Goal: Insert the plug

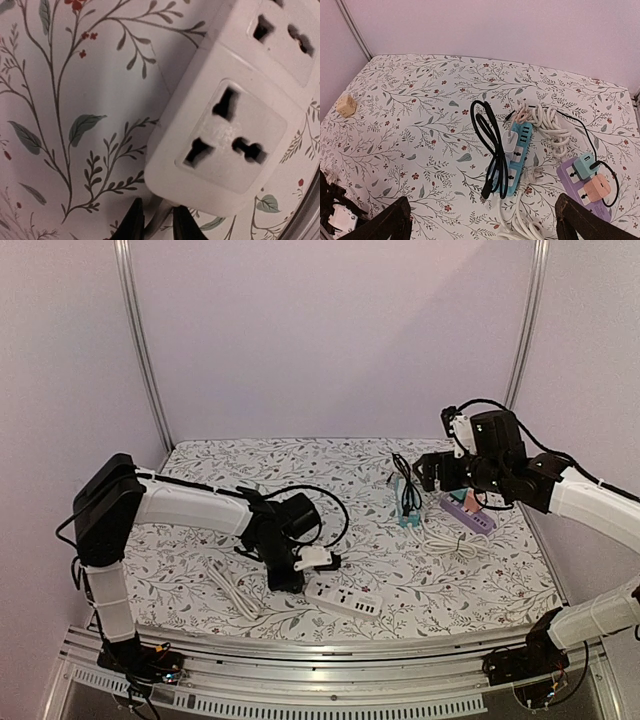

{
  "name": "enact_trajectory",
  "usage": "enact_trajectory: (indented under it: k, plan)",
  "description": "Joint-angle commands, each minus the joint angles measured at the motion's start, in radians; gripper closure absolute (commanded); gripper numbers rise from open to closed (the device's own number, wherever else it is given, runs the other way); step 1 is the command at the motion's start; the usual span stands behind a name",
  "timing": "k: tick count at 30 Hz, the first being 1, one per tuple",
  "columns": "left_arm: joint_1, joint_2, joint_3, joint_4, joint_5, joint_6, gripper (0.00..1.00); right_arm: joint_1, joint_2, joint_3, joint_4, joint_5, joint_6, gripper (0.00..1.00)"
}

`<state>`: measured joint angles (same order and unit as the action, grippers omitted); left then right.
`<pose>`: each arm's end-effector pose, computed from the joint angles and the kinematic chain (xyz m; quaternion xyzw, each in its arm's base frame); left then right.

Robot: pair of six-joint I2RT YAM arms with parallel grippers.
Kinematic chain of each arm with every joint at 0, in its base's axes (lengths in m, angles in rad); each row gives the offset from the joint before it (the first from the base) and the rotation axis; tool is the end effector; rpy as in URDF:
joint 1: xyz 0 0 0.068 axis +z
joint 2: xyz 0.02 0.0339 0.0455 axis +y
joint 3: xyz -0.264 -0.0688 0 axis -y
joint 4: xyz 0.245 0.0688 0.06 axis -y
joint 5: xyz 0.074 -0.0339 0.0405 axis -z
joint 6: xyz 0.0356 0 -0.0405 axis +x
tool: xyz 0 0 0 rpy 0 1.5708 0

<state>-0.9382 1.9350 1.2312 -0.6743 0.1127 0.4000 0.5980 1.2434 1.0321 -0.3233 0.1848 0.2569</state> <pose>0.2100 -0.2932 0.1400 0.6207 0.7761 -0.0796 0.0777 0.2359 0.1528 0.3152 -0.1018 0.8603 0.1315 0.4820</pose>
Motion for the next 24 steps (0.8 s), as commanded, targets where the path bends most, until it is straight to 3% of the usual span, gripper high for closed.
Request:
enact_trajectory:
  k: [1,4,8,9,19,24]
  plan:
    - [-0.034,-0.001,-0.056,-0.030,-0.169,0.101,0.70,0.007,-0.021,-0.014,0.037,-0.015,-0.010,0.01]
    - [-0.033,0.012,-0.006,-0.077,-0.148,0.085,0.68,0.008,-0.014,-0.012,0.038,-0.018,-0.008,0.01]
    - [-0.025,0.062,0.039,-0.160,-0.098,0.019,0.91,0.007,-0.020,-0.017,0.038,-0.013,-0.012,0.01]
    - [-0.024,0.076,0.040,-0.178,-0.097,0.000,0.92,0.007,-0.022,-0.019,0.038,-0.010,-0.013,0.01]
    - [-0.021,0.058,-0.022,-0.196,-0.084,-0.136,0.89,0.008,0.004,-0.008,0.051,-0.025,-0.016,0.01]
    - [-0.008,0.072,0.024,-0.233,-0.044,-0.212,0.89,0.008,0.016,0.000,0.054,-0.036,-0.011,0.01]
